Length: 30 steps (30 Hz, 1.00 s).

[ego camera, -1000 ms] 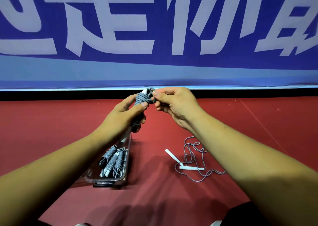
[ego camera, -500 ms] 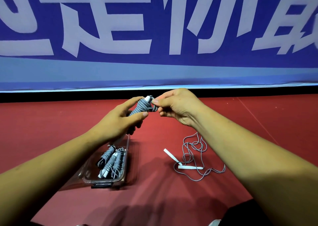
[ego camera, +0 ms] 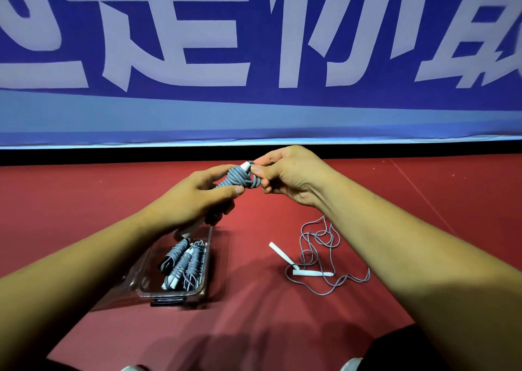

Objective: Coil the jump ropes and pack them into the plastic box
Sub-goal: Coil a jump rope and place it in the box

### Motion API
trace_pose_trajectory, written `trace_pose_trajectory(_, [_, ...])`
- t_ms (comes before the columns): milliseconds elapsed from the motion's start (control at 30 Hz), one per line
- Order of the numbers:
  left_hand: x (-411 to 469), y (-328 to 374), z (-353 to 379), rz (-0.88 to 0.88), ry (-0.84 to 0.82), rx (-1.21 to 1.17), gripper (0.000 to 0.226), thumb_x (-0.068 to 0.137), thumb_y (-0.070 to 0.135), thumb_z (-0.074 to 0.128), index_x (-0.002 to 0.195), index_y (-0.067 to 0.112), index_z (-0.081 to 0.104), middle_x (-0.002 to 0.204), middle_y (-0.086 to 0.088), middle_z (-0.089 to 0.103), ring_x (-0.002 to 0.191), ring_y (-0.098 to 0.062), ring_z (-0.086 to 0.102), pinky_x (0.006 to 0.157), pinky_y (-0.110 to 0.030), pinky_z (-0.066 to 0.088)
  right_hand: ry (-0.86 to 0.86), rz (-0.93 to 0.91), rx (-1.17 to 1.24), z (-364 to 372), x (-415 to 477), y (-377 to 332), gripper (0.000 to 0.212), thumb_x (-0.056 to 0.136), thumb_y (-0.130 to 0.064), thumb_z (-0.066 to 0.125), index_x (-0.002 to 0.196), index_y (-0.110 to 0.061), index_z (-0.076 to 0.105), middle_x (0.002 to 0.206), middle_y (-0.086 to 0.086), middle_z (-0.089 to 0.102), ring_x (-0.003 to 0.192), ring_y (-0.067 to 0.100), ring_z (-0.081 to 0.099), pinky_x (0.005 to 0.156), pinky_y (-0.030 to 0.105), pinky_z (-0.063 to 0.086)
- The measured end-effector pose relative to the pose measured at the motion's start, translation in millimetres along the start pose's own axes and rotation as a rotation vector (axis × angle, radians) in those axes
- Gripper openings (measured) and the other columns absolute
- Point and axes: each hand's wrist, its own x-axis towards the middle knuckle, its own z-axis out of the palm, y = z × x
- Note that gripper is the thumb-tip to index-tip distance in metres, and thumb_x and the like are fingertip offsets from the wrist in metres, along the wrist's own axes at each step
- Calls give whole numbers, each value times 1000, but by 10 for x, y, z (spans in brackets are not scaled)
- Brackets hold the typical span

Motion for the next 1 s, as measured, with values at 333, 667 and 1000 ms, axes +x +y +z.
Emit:
trace_pose_trajectory(333, [-3, 98, 197, 4, 127, -226, 25, 97, 15, 56, 121, 18, 63, 71, -11, 49, 59, -21, 40, 52, -29, 34, 315, -443, -306, 241, 124, 233, 26, 94, -22, 61, 69, -17, 53, 57, -5, 51, 51, 15, 45, 59, 30, 39])
trace_pose_trajectory(667, [-24, 125, 130, 39, 89, -349, 29, 96, 15, 54, 124, 11, 62, 92, -10, 44, 66, -18, 48, 49, -29, 38, 79, -381, 45, 210, 88, 172, 4, 92, -1, 61, 93, 1, 58, 72, 10, 55, 50, 17, 49, 47, 27, 45])
trace_pose_trajectory(1000, [-113, 62, -140, -36, 75, -16, 22, 97, 25, 57, 119, 28, 60, 69, -14, 55, 60, -27, 47, 56, -32, 43, 56, -289, 33, 357, 216, 294, 15, 91, -12, 66, 81, -4, 57, 68, 11, 55, 51, 16, 49, 46, 28, 43])
